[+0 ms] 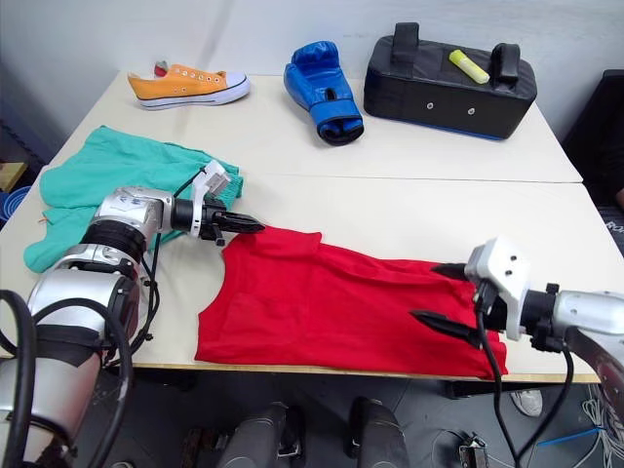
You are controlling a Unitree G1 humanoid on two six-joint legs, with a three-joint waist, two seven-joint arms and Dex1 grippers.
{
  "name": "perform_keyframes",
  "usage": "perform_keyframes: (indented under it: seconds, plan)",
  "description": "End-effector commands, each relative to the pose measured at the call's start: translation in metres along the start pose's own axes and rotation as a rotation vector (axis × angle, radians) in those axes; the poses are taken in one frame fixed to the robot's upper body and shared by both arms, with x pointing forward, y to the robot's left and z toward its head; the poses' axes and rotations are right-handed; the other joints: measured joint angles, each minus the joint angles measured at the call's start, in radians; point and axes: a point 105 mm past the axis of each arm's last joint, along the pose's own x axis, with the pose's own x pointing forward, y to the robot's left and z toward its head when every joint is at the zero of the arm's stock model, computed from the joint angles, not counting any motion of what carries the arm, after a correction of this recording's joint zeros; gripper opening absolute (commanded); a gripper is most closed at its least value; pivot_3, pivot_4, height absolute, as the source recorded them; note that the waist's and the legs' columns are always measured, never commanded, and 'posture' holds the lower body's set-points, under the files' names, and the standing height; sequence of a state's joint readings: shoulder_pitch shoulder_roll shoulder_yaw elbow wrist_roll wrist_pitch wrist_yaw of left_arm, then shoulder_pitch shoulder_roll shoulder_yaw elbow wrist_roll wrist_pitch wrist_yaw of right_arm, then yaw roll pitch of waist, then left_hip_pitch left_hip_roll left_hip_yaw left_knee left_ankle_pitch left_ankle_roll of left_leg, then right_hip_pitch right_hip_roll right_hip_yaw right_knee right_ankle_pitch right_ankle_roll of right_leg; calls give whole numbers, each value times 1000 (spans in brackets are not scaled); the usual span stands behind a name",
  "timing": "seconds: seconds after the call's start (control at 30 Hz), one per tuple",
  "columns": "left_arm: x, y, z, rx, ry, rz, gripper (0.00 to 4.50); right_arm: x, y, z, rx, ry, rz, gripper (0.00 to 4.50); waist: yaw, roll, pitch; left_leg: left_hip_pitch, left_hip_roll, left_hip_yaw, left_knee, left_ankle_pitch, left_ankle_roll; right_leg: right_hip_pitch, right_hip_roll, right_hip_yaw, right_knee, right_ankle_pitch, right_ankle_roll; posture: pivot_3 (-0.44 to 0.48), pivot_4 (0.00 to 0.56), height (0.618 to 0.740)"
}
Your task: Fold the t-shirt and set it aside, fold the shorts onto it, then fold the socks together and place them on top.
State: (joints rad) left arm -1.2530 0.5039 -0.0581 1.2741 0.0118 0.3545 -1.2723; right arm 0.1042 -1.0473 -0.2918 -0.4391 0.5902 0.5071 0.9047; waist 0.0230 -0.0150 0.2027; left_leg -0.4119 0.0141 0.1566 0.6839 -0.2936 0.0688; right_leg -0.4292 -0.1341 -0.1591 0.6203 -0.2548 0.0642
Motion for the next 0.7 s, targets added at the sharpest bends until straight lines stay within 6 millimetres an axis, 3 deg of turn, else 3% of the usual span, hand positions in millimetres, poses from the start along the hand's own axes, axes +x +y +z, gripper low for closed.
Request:
perform_keyframes:
  seconds: [0.03,0.2,0.47,0.57,0.63,0.7]
  plan:
    - [-12,-7,19,88,-45,-55,7,-8,-16,-21,-47,86,-93,4500,-1,0,0,0,0,0,0,0,0,0,0,0,0,0,0,0,150,740]
    - [-20,-25,20,202,-22,-208,7,-7,-20,-25,-57,67,-103,4500,-4,0,0,1,1,0,0,0,-1,0,0,0,0,-1,-1,0,150,740]
    - [-31,-34,-9,326,93,-284,7,-2,-6,22,-64,-153,-9,4500,-25,0,0,4,2,0,0,0,-3,0,0,2,2,-1,-2,0,150,740]
    - [-27,-18,8,293,-2,-128,7,1,4,33,-72,-180,45,4500,-19,0,0,3,1,0,0,0,-3,0,-1,1,1,-1,-2,0,150,740]
    - [-27,-10,17,280,-45,-60,7,3,0,25,-88,-116,20,4500,-9,0,0,3,1,-1,0,0,-2,1,-1,1,1,-1,-2,0,150,740]
    - [-29,-10,25,243,-94,-58,621,4,-15,8,-73,-33,-75,4500,-3,0,0,3,0,-1,0,-1,-1,1,-2,1,1,-1,-2,0,150,740]
